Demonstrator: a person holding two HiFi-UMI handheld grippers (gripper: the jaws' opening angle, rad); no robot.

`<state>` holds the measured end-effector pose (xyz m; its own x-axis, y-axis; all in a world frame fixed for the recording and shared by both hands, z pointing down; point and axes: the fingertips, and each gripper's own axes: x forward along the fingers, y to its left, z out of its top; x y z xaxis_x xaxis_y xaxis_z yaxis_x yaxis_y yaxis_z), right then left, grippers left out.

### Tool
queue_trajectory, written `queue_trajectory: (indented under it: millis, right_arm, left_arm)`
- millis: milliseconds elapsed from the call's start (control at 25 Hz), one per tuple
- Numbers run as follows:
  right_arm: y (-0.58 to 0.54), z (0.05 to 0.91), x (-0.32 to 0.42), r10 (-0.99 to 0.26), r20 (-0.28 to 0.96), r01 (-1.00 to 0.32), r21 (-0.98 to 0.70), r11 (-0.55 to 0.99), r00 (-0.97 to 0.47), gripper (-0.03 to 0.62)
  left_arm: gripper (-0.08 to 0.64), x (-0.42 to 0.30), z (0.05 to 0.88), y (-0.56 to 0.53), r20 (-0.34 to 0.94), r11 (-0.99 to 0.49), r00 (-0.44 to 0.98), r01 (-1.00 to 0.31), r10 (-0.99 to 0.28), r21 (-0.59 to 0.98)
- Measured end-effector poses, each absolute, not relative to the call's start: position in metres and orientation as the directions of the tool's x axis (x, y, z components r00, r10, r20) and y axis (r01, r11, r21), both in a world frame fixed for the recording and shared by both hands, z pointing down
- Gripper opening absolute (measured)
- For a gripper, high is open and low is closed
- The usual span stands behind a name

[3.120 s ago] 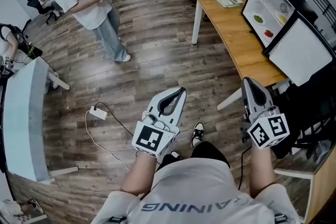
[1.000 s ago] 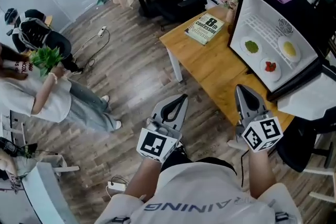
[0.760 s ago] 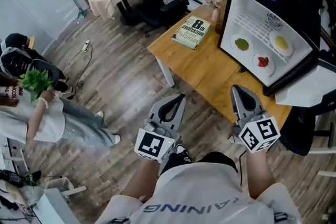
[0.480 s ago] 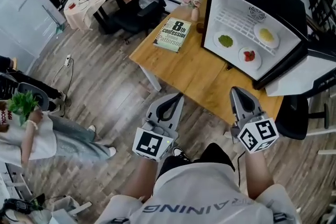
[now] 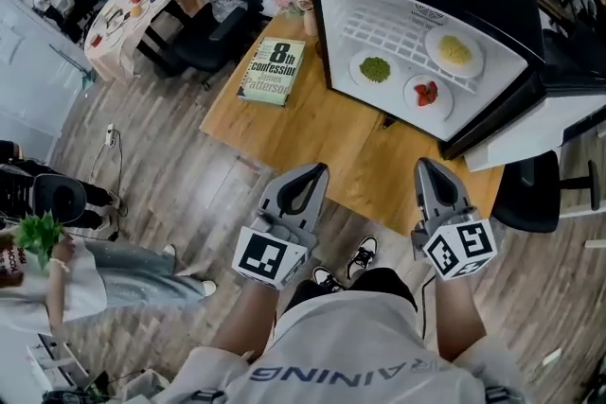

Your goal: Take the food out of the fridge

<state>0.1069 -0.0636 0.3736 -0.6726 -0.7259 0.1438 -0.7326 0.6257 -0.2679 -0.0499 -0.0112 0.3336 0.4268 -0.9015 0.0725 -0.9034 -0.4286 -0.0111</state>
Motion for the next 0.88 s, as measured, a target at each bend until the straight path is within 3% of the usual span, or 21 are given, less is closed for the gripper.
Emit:
queue_trajectory:
  millis: [360,880]
  right_arm:
    - [-0.112,0.397,0.148,-0.754,0.172,-0.767,-0.27,0.582,-0.634,0.02]
    - [-0.124,0.411,0.169,-0.888,0.251,-0.899,-0.32,0.3,-0.386,0.02]
  left_arm:
    - [0.009,-0.01,0.345,-0.076,0.126,-0.48,0.474,-0.877,-0.871,-0.02]
    - [0.008,0.005,0.354,-0.121,0.117,-0.688,0.684,-0.725,-0.72,0.012]
